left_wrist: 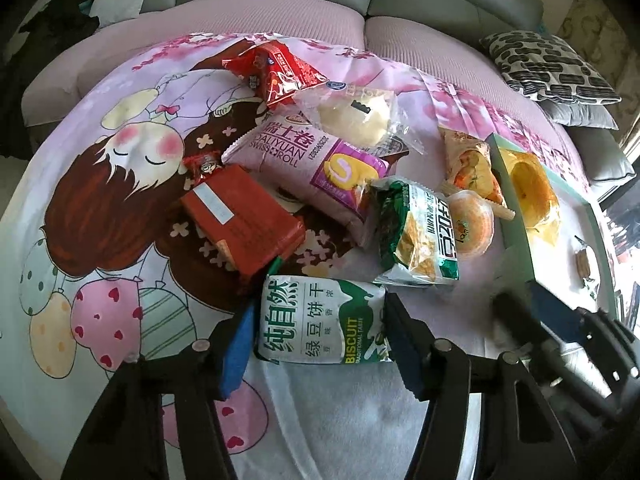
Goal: Organize snacks
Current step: 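Lift the white bag with the right tool while the left tool lifts the green bag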
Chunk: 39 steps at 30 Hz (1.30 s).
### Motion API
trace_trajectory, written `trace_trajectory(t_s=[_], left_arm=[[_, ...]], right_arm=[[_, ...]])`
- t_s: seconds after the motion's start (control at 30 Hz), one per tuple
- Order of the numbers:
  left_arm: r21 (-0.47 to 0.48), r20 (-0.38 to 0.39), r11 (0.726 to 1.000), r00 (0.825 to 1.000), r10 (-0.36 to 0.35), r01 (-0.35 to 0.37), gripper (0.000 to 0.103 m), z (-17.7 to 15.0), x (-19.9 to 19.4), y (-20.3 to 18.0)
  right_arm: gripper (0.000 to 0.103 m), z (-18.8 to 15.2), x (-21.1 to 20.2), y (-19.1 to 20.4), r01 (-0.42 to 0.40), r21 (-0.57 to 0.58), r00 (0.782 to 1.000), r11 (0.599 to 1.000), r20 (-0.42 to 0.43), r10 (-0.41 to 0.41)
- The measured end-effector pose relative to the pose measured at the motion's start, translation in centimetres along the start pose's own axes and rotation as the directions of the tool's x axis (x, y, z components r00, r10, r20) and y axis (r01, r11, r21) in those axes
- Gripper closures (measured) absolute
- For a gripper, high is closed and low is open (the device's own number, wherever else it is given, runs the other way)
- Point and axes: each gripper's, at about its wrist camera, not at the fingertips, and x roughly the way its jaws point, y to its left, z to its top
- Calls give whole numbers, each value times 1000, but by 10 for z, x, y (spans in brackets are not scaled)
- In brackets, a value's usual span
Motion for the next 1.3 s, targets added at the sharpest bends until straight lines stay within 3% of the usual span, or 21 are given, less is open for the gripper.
trace_trajectory(t_s=[0.33, 0.8, 1.1, 1.2, 1.27, 1.3], left_arm=[[-14, 51, 1000, 999, -2, 3, 41, 1, -17, 7], [-39, 133, 999, 991, 13, -8, 41, 6, -41, 13], [-38, 146, 999, 989, 26, -20, 41, 7, -45, 11], [-47, 119, 998, 991, 56, -50, 41, 6, -38, 14], [-52, 101, 997, 993, 67, -62, 41, 5, -34, 17], [-57, 97, 996, 993, 70, -65, 41, 5, -33, 19]], right_arm=[[91, 4, -17, -18, -75, 104, 996, 992, 53, 70], [96, 9, -38, -27, -156, 148, 982, 977, 127, 138], [96, 6, -26, -16, -171, 89, 984, 981, 61, 166], [92, 3, -14, -5, -192, 56, 981, 980, 7, 192], [82, 1, -8, 1, -180, 33, 983, 983, -21, 180], [70, 0, -5, 3, -178, 29, 983, 984, -30, 179]])
